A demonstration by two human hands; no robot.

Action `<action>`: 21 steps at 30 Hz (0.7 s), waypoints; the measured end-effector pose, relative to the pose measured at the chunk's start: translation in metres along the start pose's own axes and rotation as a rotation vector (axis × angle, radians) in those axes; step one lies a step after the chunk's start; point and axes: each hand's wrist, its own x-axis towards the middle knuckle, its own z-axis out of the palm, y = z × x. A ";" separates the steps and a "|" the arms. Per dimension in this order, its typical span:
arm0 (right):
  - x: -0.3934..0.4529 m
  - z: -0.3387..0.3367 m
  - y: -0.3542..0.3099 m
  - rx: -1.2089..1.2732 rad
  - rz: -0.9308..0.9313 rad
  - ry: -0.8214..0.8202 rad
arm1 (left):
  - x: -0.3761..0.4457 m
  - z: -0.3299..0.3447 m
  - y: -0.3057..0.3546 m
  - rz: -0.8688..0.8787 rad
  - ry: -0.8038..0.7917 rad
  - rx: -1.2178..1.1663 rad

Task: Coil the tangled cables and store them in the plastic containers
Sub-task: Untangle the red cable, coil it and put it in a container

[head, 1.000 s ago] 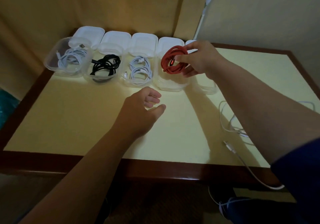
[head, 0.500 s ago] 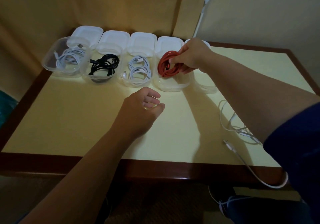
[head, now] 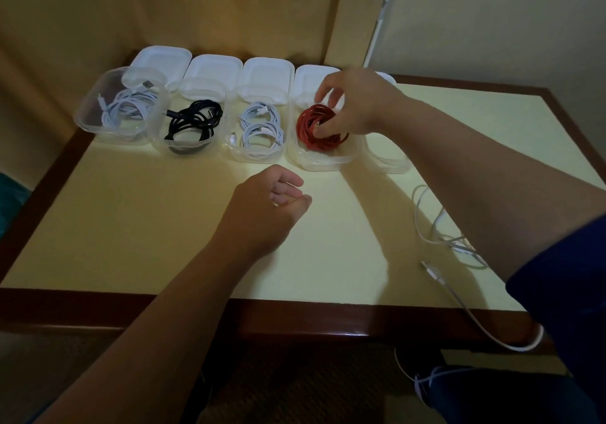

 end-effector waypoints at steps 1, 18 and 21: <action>-0.001 0.002 -0.001 -0.020 -0.048 -0.027 | 0.000 0.000 0.000 -0.001 -0.004 0.006; -0.014 0.018 0.003 0.010 -0.057 0.093 | -0.001 0.005 0.002 0.013 -0.023 0.029; -0.054 -0.006 0.007 0.176 0.007 0.209 | -0.004 0.012 0.007 0.086 -0.016 0.074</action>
